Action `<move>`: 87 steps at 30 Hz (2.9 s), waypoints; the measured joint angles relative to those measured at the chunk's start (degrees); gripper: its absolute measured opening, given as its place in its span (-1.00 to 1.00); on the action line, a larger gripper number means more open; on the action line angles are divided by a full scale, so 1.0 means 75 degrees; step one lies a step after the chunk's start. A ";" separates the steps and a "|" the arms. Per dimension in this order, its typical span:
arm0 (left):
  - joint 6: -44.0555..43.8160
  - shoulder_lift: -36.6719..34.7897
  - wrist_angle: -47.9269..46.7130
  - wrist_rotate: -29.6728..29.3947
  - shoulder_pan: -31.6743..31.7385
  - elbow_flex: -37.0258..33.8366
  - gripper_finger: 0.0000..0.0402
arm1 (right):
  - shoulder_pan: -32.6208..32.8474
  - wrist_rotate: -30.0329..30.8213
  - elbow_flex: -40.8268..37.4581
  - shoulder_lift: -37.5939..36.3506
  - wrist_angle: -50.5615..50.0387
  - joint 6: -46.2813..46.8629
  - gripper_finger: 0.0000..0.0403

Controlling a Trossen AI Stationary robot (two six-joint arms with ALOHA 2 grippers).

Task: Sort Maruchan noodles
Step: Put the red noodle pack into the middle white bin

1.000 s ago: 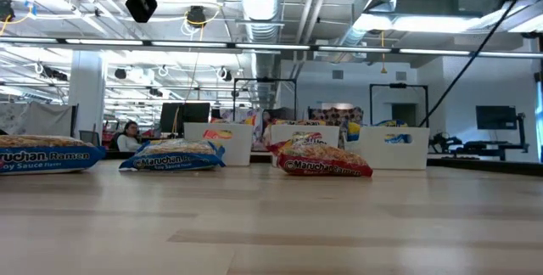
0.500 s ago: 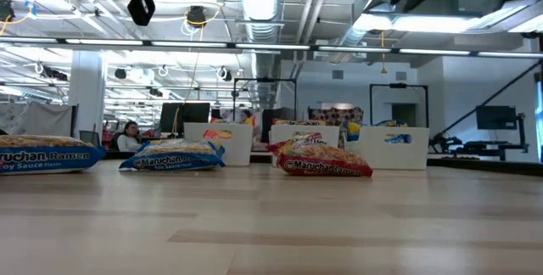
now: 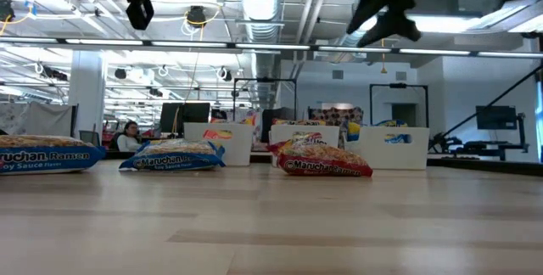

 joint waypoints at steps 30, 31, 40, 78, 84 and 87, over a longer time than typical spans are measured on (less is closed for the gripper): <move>-0.0027 0.0001 -0.0300 -0.0578 -0.0003 0.0000 -0.89 | -0.0430 -0.0830 -0.3260 -0.0692 0.4285 -0.0023 -0.03; -0.0027 -0.0002 -0.0298 -0.0576 -0.0003 0.0000 -0.89 | -0.0465 -0.0828 -0.3260 -0.0569 0.4404 -0.0022 -0.03; -0.0027 0.0001 -0.0300 -0.0575 -0.0003 0.0000 -0.89 | -0.0463 -0.1038 -0.3260 0.0409 0.4846 0.0305 -0.02; 0.0113 -0.0002 -0.0741 -0.1004 0.0000 -0.0003 -0.89 | 0.0351 -0.1812 -0.3257 0.1810 0.4184 0.2529 0.13; 0.0116 -0.0002 -0.0973 -0.1003 0.0000 -0.0003 -0.89 | 0.0347 -0.1325 -0.3257 0.1810 0.3993 0.3412 0.13; 0.0116 0.0001 -0.1124 -0.1003 0.0000 -0.0003 -0.89 | 0.0347 -0.1010 -0.3254 0.1810 0.3955 0.3812 0.13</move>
